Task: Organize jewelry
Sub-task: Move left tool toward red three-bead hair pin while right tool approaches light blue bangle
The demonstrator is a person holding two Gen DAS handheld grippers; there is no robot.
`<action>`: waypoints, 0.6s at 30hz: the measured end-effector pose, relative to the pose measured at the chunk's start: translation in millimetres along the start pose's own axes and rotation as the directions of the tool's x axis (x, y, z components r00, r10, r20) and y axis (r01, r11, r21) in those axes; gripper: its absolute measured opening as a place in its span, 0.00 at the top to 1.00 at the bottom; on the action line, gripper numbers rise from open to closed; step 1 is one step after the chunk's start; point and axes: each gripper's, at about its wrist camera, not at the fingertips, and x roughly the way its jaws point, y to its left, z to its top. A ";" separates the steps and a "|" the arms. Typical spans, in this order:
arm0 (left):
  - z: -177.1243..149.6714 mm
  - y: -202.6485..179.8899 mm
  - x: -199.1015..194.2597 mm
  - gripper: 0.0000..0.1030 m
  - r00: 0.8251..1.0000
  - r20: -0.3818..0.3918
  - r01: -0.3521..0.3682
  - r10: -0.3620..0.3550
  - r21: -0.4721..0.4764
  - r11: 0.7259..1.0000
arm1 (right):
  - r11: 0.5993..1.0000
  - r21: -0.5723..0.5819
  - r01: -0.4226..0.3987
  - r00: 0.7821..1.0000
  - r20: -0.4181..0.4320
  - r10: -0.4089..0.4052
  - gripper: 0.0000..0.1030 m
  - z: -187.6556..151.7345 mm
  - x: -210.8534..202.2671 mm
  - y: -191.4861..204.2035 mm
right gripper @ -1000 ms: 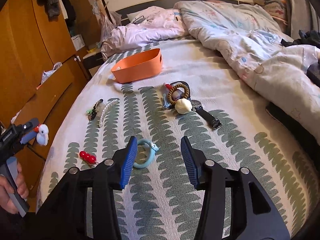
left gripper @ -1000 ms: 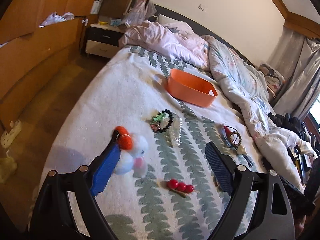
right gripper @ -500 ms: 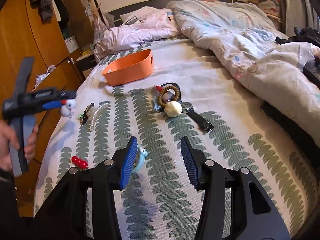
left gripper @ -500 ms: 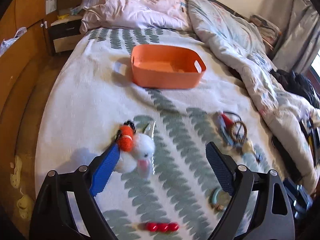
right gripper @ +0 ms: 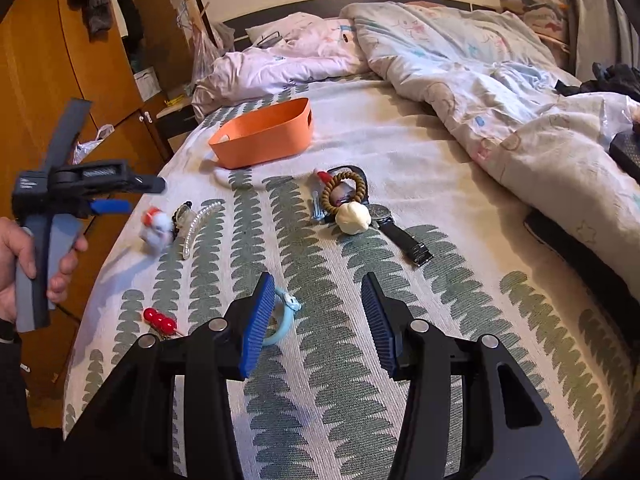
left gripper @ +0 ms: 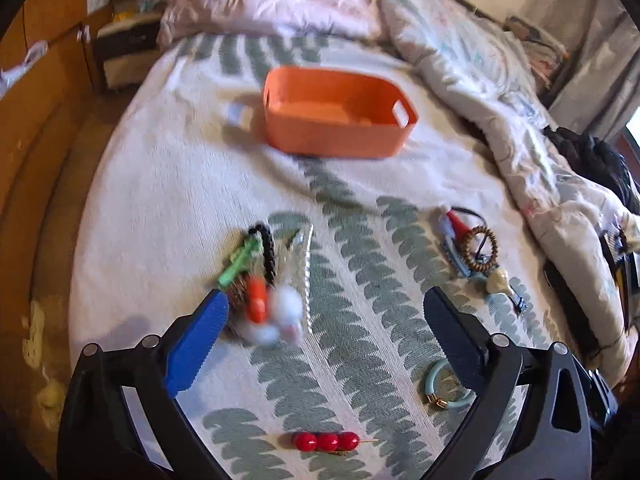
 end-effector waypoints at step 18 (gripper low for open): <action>-90.6 -14.7 -2.4 0.05 0.947 0.078 -0.315 0.311 0.042 0.948 | 1.000 -0.029 -0.008 1.000 -0.029 0.007 0.53 -7.8 15.3 9.2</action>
